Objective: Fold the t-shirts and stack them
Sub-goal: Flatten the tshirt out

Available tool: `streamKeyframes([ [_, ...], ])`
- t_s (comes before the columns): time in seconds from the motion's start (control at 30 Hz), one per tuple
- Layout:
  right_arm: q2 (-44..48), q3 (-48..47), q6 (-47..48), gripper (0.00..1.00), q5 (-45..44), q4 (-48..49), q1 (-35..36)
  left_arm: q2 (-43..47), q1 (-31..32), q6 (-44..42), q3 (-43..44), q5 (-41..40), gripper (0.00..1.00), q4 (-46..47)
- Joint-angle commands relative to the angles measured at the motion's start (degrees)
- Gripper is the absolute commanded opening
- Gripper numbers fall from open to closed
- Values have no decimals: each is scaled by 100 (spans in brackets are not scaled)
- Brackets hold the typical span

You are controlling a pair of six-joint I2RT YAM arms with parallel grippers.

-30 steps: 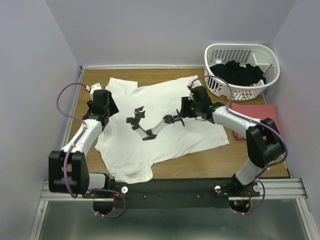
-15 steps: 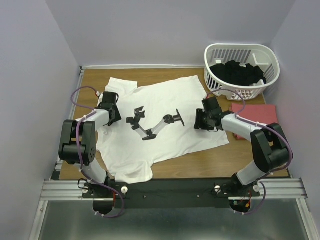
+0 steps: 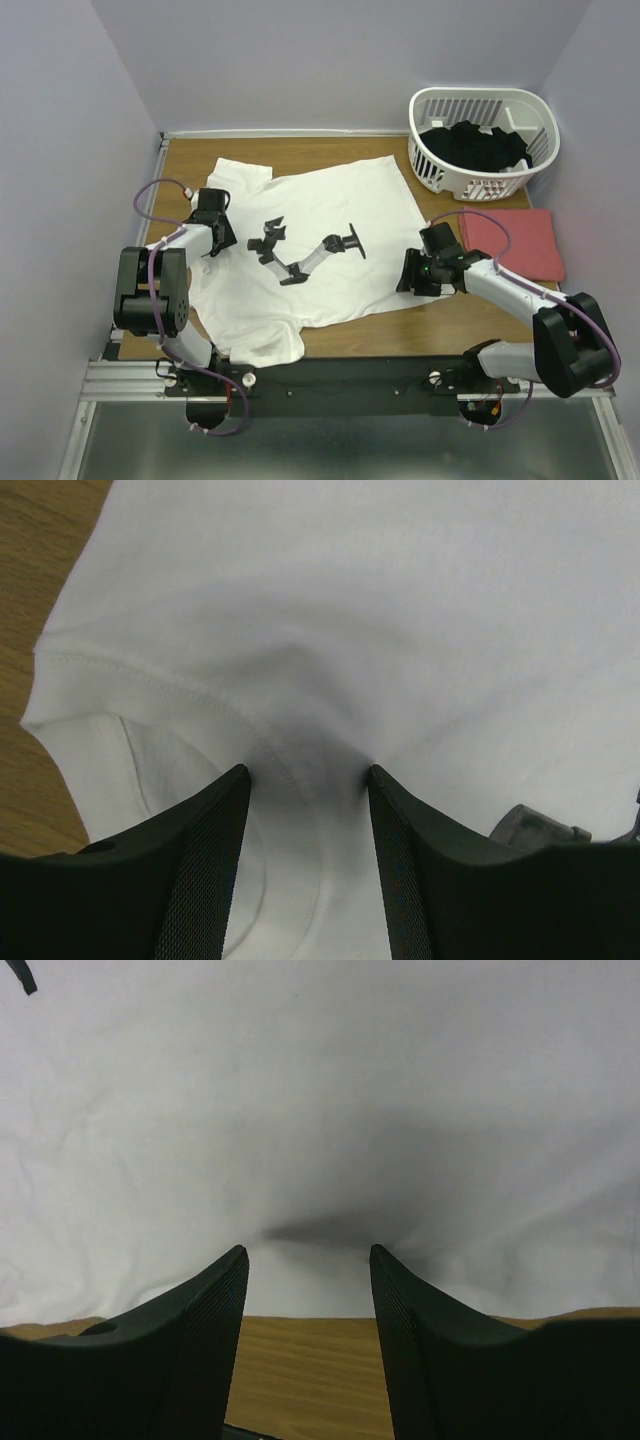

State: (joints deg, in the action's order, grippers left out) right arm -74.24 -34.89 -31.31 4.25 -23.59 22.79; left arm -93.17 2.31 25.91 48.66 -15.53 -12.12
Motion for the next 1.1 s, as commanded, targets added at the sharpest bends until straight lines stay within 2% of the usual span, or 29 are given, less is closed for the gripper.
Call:
streamKeyframes([
  [0.0,190,-52,-148,59,551,-347,-11,-18,-125,-25,-226,-2,60,-704],
  [0.13,129,-605,204,59,-107,-339,-20,246,-116,124,133,-29,66,-748],
  [0.23,-310,-1054,371,59,-118,-330,-20,325,-116,107,327,-20,69,-652],
  [0.5,-1171,-1660,687,59,-12,126,-11,-535,-81,-25,820,85,69,-634],
  [0.67,-1820,-1967,758,59,-399,311,-11,-1062,-72,-139,1145,-2,66,-642],
  [0.9,-2577,-2451,845,59,-811,470,-2,-2073,-72,-253,2295,-64,64,-941],
  [1.07,-3289,-2926,951,59,-1189,522,-2,-3013,-72,-385,3516,-213,64,-1327],
])
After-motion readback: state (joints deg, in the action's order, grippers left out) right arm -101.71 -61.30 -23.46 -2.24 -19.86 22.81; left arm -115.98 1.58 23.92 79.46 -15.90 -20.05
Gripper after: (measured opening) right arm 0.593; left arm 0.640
